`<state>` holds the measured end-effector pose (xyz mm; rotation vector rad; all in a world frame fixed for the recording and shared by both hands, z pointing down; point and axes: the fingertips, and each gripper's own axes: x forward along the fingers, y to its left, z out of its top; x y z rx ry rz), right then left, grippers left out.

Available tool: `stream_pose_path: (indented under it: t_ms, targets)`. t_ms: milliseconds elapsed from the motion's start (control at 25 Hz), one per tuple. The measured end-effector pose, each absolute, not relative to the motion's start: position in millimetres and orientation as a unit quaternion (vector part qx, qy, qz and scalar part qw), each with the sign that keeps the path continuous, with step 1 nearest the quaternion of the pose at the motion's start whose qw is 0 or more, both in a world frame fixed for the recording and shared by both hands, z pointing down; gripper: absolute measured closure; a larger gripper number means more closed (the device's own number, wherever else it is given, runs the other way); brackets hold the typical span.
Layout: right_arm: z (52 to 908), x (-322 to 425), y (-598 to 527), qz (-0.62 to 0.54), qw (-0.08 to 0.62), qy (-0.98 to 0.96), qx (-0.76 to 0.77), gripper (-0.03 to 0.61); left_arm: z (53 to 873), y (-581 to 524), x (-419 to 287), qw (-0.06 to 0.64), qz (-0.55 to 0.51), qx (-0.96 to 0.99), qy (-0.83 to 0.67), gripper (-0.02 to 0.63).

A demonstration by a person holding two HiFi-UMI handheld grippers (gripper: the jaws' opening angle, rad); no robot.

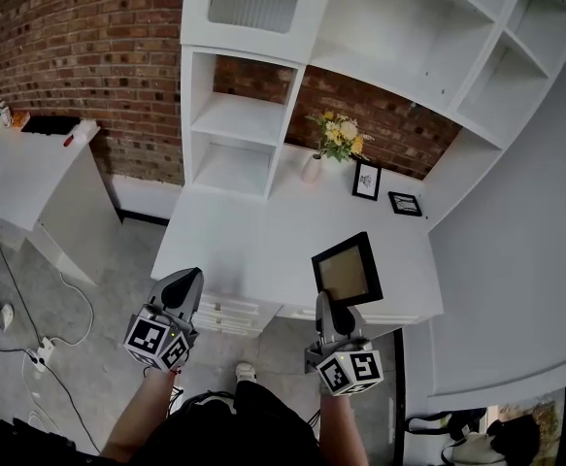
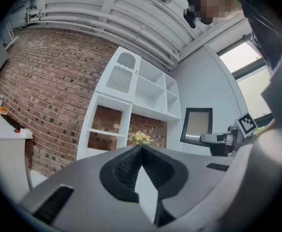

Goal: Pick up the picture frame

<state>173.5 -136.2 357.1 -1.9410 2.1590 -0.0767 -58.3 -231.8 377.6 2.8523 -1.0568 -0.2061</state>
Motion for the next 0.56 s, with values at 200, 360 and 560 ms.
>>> stream_pose_path:
  t_ms: [200, 360, 560]
  targets:
    - [362, 168, -127, -0.029, 0.116, 0.737, -0.665, 0.535, 382, -223, -63, 0.047, -0.068, 0.934, -0.346, 0.611]
    - [365, 163, -120, -0.03, 0.116, 0.737, -0.665, 0.535, 385, -216, -68, 0.051, -0.068, 0.935, -0.346, 0.611]
    - [369, 160, -113, -0.034, 0.113, 0.736, -0.666, 0.535, 389, -210, -69, 0.053, -0.063, 0.936, -0.343, 0.611]
